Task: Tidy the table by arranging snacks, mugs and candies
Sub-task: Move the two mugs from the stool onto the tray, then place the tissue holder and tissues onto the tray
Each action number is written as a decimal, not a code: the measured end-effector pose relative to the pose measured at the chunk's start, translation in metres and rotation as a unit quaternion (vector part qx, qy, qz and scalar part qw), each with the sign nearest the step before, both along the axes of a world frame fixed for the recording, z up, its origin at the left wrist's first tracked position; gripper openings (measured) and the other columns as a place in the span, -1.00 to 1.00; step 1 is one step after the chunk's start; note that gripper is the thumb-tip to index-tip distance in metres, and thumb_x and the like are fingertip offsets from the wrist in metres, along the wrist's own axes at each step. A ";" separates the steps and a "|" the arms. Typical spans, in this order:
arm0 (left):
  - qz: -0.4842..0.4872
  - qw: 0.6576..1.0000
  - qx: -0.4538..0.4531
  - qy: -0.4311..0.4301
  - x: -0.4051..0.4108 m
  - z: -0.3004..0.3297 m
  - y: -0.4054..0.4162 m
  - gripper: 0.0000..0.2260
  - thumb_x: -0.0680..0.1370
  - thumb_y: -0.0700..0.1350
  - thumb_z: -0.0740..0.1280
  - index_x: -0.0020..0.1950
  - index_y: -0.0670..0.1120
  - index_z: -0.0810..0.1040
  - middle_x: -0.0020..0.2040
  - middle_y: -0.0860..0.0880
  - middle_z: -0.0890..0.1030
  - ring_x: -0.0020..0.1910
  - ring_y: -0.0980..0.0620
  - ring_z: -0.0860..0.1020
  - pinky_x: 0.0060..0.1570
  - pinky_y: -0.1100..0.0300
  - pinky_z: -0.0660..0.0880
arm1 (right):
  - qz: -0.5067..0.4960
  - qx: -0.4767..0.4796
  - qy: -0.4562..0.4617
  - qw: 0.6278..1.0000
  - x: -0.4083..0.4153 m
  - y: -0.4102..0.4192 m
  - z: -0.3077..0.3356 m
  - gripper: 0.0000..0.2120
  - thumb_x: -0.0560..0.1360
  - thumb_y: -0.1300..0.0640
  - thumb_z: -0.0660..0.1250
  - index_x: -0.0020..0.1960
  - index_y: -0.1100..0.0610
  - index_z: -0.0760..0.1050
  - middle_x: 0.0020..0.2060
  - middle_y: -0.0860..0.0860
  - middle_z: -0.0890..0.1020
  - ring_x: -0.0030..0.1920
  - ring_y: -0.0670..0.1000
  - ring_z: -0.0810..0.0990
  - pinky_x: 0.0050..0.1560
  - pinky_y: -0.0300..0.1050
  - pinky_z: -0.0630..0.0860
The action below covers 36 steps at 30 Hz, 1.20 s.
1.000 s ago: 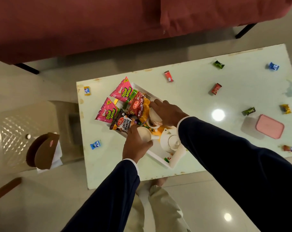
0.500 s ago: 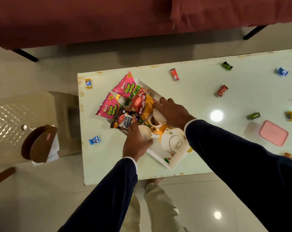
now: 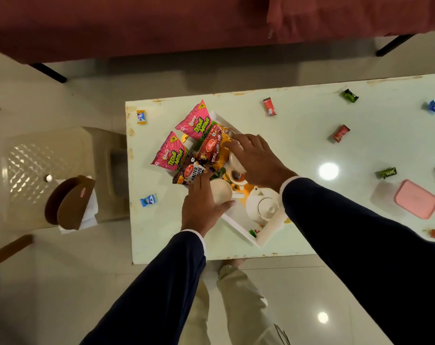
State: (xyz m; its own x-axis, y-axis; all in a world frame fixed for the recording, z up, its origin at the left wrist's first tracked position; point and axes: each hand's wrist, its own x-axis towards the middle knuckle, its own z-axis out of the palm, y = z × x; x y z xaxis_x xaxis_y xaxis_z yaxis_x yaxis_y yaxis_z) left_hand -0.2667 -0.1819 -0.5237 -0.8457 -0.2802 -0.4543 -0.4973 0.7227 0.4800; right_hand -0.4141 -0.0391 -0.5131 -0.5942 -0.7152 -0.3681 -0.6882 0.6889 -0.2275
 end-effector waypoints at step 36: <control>0.218 0.971 0.089 0.042 0.159 0.000 -0.389 -0.60 0.48 0.16 0.40 0.24 0.01 0.49 0.13 0.02 0.62 0.10 -0.04 0.61 0.14 -0.05 0.54 | -0.296 -0.083 -0.308 0.900 0.244 -0.358 0.016 -0.74 0.51 0.36 0.24 0.14 0.18 0.56 0.08 0.04 0.59 0.07 0.02 0.57 0.19 -0.09 0.52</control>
